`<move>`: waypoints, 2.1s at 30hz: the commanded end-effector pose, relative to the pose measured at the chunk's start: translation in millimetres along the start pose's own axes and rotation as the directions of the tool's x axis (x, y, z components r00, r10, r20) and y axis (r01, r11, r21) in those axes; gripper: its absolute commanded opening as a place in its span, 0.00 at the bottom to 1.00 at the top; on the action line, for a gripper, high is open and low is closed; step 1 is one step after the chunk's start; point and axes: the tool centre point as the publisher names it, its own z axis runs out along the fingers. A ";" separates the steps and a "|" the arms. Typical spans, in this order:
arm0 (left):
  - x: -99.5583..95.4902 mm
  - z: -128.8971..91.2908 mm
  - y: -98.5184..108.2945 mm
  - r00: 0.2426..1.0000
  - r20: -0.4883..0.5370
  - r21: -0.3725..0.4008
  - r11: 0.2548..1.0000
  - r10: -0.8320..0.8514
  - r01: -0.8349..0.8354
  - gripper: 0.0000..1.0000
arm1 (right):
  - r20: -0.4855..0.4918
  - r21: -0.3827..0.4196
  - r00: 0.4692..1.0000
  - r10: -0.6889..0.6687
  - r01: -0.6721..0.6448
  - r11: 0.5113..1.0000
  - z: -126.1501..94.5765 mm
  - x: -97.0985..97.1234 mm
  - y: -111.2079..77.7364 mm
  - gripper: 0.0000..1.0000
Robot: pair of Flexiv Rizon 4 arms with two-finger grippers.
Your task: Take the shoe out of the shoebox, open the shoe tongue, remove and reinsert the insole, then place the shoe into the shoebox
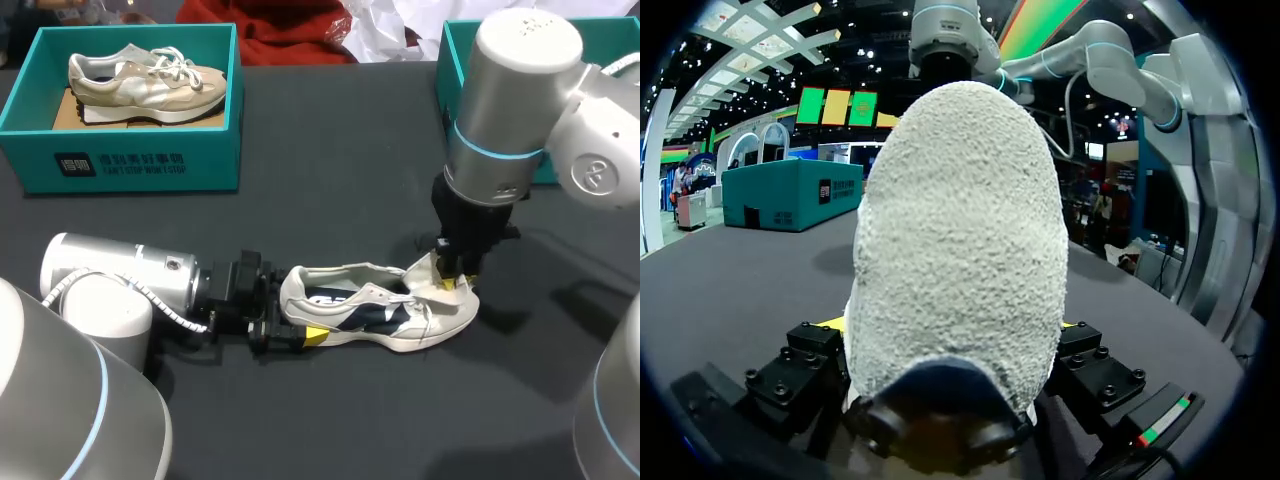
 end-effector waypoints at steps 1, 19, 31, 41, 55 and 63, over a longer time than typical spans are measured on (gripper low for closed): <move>1.5 2.0 3.8 1.000 -0.001 -0.002 1.000 0.000 0.000 0.00 | 0.025 0.000 0.999 0.021 -0.021 1.000 0.6 -1.9 1.5 0.32; 1.5 2.0 3.8 1.000 -0.001 -0.002 1.000 0.000 0.000 0.00 | 0.175 -0.034 0.977 0.119 -0.115 0.993 -29.2 -27.8 -3.1 0.38; 1.5 2.0 3.8 1.000 -0.001 -0.002 1.000 0.000 0.000 0.00 | 0.202 -0.102 0.979 -0.001 0.022 0.995 -91.1 -5.2 -13.9 0.38; 1.5 2.0 3.8 1.000 -0.001 -0.002 1.000 0.000 0.000 0.00 | 0.210 -0.099 0.954 -0.212 0.236 0.967 -127.9 26.3 -15.0 0.34; 1.5 2.0 3.8 1.000 -0.001 -0.002 1.000 0.000 0.000 0.00 | 0.211 -0.010 0.726 -0.655 0.671 0.741 -135.5 111.2 -17.8 0.00; 1.5 2.0 3.8 1.000 -0.001 -0.002 1.000 0.000 0.000 0.00 | 0.253 -0.060 0.480 -0.840 0.874 0.482 -134.7 141.5 -37.3 0.00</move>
